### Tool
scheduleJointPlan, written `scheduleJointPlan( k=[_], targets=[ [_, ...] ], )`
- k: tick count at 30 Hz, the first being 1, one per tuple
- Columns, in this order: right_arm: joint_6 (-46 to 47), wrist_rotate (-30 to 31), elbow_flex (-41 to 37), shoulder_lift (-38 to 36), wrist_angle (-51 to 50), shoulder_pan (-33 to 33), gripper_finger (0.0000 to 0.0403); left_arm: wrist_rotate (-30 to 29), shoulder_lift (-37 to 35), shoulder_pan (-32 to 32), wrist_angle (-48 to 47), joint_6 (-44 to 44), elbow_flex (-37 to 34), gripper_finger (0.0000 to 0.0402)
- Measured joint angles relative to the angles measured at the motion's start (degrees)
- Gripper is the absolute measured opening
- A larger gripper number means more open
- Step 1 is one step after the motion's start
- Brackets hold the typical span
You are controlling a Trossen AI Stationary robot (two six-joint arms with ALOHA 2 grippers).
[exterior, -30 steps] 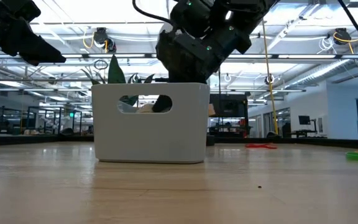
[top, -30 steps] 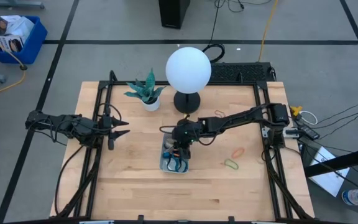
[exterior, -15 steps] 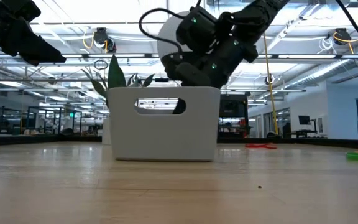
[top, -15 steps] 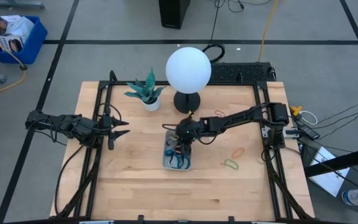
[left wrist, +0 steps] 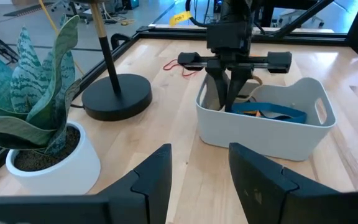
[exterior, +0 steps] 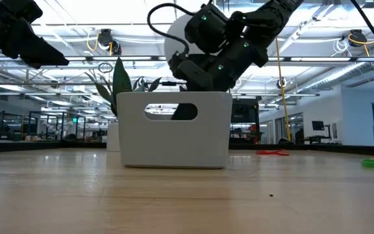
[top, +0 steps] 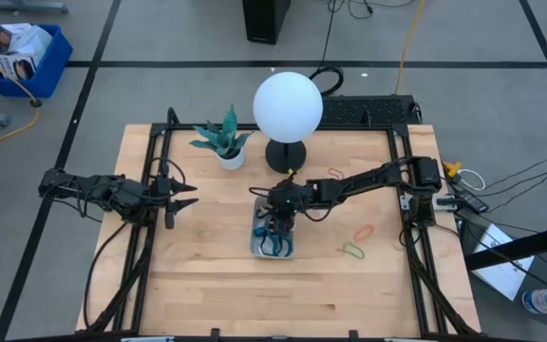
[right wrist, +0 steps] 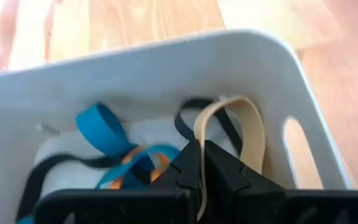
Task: Pick and place rubber bands into bin
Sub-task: Put the brown rubber band into the gray bin, then put the red rubber band into the gray bin
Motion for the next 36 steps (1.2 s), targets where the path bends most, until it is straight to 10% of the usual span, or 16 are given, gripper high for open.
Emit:
scheduleJointPlan(
  k=[24,36],
  targets=[
    [-0.7,-7.5,0.0,-2.7,3.1,0.0,0.0184,0.0,0.0,0.0,-0.1,0.1,0.0,0.0166],
    [-8.1,-7.4,0.0,-17.9,1.4,-0.7,0.0195,0.0,0.0,0.0,0.0,-0.1,0.0,0.0166]
  ],
)
